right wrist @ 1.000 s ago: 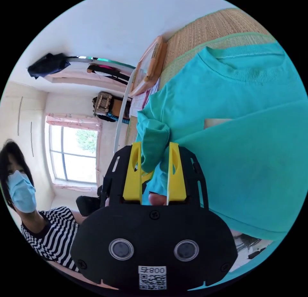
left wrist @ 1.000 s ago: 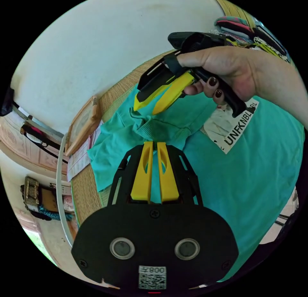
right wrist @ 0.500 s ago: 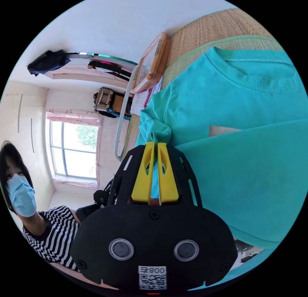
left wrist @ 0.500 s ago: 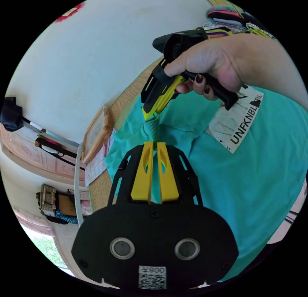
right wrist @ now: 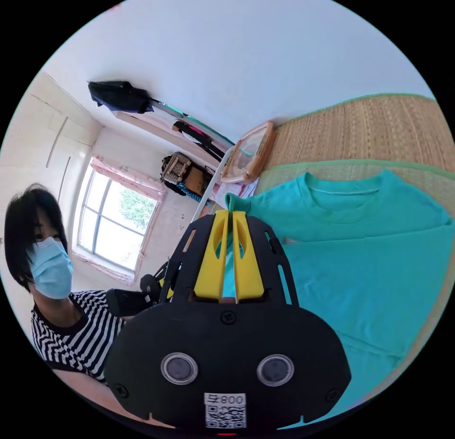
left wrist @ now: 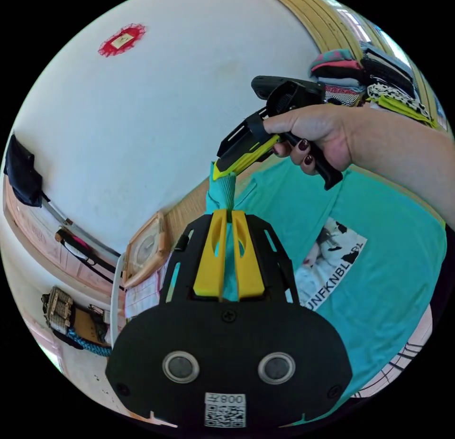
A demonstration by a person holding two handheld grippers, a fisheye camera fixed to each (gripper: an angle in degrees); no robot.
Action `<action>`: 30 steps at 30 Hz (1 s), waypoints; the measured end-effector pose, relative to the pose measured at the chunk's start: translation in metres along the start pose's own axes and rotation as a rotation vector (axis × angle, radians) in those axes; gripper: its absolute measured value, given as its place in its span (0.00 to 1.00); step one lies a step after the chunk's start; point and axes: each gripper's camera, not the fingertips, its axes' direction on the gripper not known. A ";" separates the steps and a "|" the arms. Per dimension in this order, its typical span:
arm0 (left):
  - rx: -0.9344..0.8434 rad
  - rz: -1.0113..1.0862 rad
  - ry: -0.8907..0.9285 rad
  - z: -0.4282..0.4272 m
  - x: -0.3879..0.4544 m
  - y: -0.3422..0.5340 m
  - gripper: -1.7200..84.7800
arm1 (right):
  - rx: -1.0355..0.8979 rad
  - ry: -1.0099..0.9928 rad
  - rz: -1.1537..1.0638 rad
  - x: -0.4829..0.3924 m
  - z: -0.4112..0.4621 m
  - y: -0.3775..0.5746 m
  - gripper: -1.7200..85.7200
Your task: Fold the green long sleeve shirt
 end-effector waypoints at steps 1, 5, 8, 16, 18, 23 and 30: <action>0.007 0.015 0.021 -0.008 0.004 -0.014 0.04 | 0.005 0.008 0.005 0.005 -0.005 0.008 0.03; 0.013 0.063 0.090 -0.031 0.015 -0.059 0.04 | 0.022 0.053 0.071 0.054 -0.024 0.066 0.03; -0.015 0.093 0.127 -0.039 0.019 -0.086 0.04 | 0.009 0.080 0.132 0.093 -0.025 0.105 0.03; -0.062 0.151 0.206 -0.061 0.017 -0.145 0.04 | -0.022 0.106 0.197 0.159 -0.003 0.181 0.03; -0.072 0.150 0.223 -0.063 0.014 -0.157 0.04 | -0.027 0.114 0.209 0.174 0.008 0.198 0.03; -0.116 0.149 0.258 -0.064 0.004 -0.189 0.04 | -0.060 0.161 0.224 0.202 0.039 0.227 0.03; -0.166 0.160 0.291 -0.062 -0.010 -0.219 0.04 | -0.078 0.184 0.235 0.233 0.084 0.269 0.03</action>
